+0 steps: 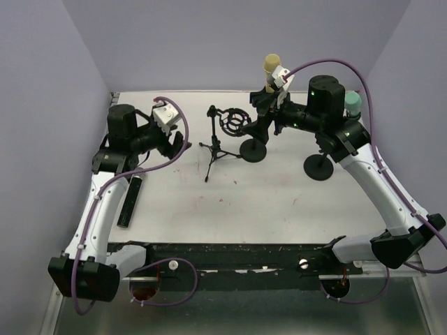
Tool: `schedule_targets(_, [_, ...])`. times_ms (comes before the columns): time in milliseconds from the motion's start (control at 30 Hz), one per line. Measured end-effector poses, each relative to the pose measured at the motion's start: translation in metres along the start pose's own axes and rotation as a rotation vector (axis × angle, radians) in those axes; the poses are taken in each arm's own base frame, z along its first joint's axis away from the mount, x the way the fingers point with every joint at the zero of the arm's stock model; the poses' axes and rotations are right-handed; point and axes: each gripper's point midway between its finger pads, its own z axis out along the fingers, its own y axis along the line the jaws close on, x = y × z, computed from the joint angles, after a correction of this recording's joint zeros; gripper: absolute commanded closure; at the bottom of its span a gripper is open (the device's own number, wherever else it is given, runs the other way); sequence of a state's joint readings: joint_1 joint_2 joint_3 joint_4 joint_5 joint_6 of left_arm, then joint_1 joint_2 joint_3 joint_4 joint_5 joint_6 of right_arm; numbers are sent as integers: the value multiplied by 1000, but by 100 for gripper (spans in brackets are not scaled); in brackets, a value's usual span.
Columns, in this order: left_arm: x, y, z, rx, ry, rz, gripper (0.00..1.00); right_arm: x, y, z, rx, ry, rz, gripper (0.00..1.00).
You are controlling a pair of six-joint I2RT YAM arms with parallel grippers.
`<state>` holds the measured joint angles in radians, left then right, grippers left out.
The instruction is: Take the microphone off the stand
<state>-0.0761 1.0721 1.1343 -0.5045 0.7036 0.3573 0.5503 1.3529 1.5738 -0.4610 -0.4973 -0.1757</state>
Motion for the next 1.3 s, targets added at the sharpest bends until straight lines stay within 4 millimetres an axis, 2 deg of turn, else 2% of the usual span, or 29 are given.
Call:
schedule_targets(100, [-34, -6, 24, 90, -74, 50, 21, -8, 0, -3, 1, -5, -13, 4])
schedule_targets(200, [-45, 0, 47, 130, -90, 44, 23, -12, 1, -7, 0, 0, -13, 3])
schedule_targets(233, [-46, 3, 61, 149, -90, 37, 23, -12, 2, -8, 0, 2, -12, 3])
schedule_targets(333, [-39, 6, 84, 181, -70, 13, 26, -10, 3, -10, -2, 13, -14, 3])
schedule_targets(500, [-21, 3, 108, 239, -38, -22, 30, -3, 5, -15, 1, 31, -28, 3])
schedule_targets(667, [-12, 1, 124, 276, -29, -33, 41, 1, 5, -18, 3, 45, -37, 3])
schedule_targets(867, [-12, 2, 138, 294, -53, -36, 56, 5, 6, -19, 1, 62, -45, 3])
schedule_targets(1067, [-21, 3, 142, 296, -91, -29, 79, 11, 4, -15, -3, 78, -40, 3])
schedule_targets(1200, [-24, -5, 142, 324, -98, -35, 94, 17, 2, -8, -7, 95, -28, 3])
schedule_targets(1300, [-25, -11, 142, 344, -102, -29, 99, 21, -2, 0, -9, 104, -20, 3])
